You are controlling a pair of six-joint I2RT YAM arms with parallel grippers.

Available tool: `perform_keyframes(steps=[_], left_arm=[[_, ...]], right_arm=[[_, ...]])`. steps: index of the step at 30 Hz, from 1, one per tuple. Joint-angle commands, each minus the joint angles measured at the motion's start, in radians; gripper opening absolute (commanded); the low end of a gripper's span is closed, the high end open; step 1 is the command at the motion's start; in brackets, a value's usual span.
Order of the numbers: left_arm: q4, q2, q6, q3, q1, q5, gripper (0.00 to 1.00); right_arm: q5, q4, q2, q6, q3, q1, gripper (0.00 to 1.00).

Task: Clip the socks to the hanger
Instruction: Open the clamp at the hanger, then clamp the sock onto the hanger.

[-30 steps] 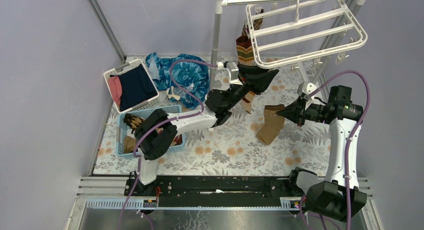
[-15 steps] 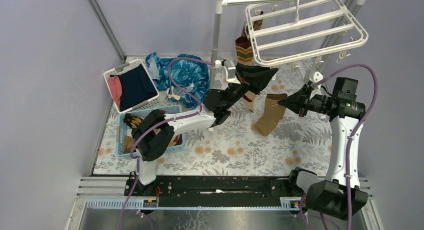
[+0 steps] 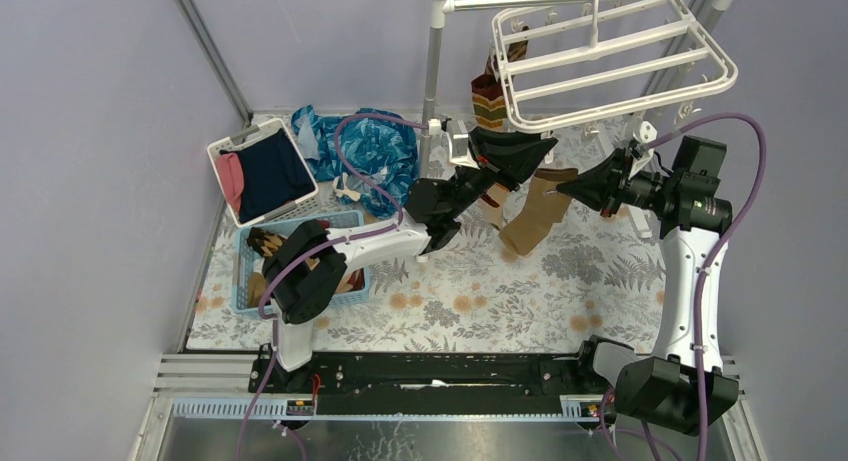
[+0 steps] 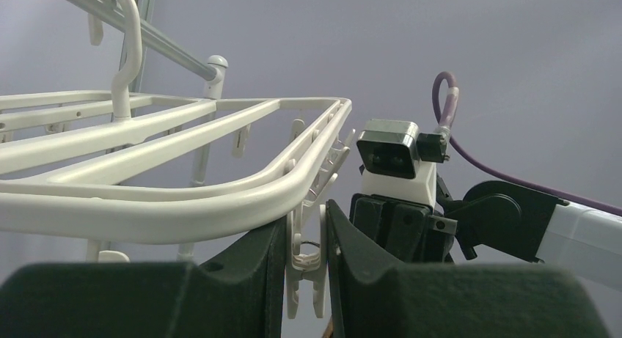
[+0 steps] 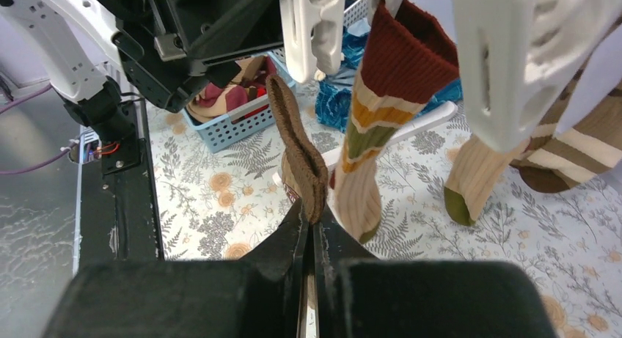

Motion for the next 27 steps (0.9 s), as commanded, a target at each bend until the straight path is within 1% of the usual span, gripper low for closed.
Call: perform_keyframes(steps=[1,8,16,21,27], left_arm=[[0.062,-0.01,-0.011,0.003,0.001,0.012,0.25],[0.067,-0.012,-0.018,0.001,0.003,0.023,0.25],[0.075,-0.015,-0.027,-0.007,0.006,0.03,0.25],[0.085,-0.011,-0.036,-0.01,0.011,0.03,0.25],[0.085,-0.015,-0.039,-0.007,0.013,0.034,0.25]], right_arm=[[-0.051,0.072,0.003,0.087,0.045,0.027,0.04],[-0.037,0.129,0.009,0.143,0.056,0.051,0.04],[-0.025,0.222,0.013,0.242,0.039,0.055,0.04],[-0.033,0.226,0.014,0.247,0.039,0.058,0.04],[-0.033,0.232,-0.003,0.239,-0.035,0.064,0.04]])
